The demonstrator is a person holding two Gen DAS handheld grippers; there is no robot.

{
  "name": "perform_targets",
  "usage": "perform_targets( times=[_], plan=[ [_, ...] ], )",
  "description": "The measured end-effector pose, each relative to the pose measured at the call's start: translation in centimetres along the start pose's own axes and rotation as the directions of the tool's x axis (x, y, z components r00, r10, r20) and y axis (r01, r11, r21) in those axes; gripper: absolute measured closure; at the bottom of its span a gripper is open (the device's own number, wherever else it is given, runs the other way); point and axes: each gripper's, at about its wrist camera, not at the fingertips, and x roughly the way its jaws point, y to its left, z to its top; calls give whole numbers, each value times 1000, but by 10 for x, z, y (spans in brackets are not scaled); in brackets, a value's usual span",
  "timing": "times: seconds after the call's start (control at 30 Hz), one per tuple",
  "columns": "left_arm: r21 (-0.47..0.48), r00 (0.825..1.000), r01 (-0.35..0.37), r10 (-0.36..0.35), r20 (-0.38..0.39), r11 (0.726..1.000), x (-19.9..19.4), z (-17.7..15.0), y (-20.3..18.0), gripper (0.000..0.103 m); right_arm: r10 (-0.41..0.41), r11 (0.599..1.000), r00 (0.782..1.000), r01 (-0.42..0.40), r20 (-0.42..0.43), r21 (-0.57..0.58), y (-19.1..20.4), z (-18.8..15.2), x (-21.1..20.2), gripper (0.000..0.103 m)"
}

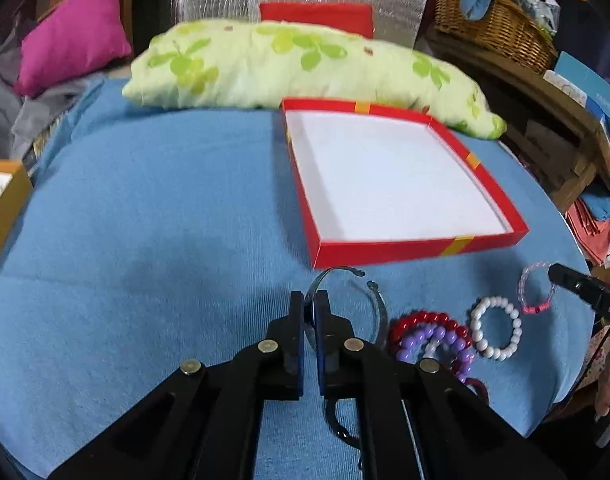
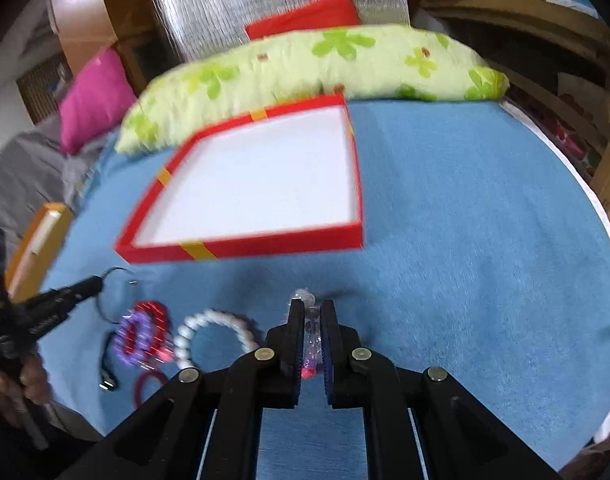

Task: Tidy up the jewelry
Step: 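Carry both bracelets into the red box and open both tools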

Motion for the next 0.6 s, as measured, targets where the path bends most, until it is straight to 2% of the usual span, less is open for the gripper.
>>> perform_targets(
  times=[0.17,0.37,0.6],
  plan=[
    [0,999,21,-21,46,1000,-9,7,-2,98,41,999,997,-42,69,14,1,6,-15,94],
    [6,991,81,-81,105,997,-14,25,-19,98,98,993,985,-106,141,51,5,27,-19,94],
    [-37,994,85,-83,71,996,24,51,-33,98,151,981,978,-167,145,101,19,56,10,94]
  ],
)
